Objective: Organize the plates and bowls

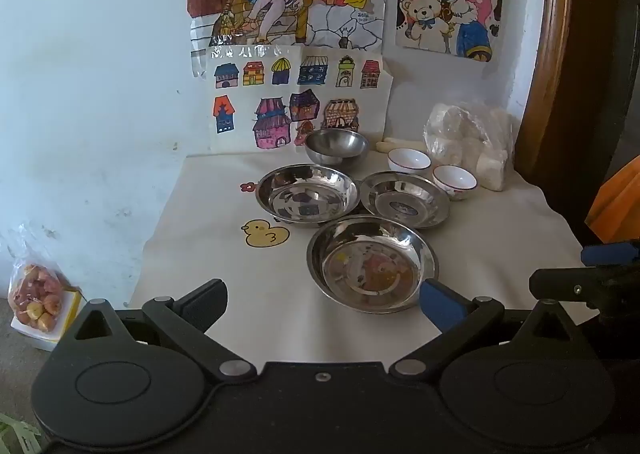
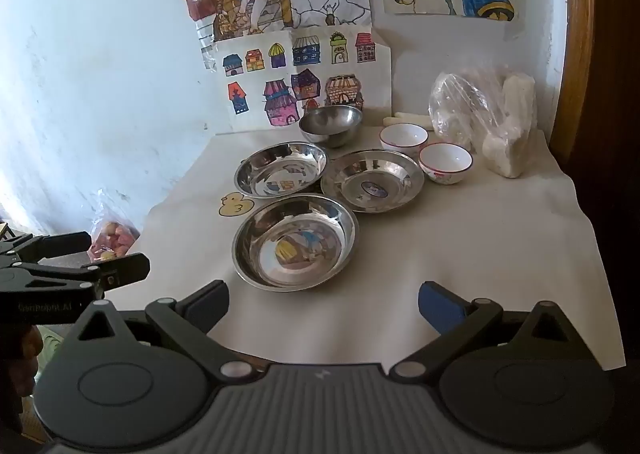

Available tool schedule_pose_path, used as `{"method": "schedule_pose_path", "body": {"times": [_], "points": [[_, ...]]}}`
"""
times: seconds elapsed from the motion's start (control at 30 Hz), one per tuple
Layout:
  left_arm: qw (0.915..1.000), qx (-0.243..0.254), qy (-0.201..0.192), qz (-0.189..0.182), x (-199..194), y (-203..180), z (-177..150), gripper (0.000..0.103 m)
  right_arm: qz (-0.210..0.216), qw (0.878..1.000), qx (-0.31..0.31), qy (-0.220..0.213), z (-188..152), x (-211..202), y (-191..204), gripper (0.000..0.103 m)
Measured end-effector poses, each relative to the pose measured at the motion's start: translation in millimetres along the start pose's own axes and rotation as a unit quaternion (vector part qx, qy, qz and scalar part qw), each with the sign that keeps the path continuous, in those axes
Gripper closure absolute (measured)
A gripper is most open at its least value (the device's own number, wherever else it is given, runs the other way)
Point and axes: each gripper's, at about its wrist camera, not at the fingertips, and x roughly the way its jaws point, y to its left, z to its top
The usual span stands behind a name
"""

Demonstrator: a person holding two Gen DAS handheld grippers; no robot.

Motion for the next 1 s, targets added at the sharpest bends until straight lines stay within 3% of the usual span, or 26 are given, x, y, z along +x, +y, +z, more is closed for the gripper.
{"method": "schedule_pose_path", "body": {"times": [1.0], "points": [[1.0,0.004,0.004,-0.001,-1.0,-0.3,-1.2,0.001,0.002,1.0,0.001,-0.001,-2.3,-2.1,-0.6,0.0]]}}
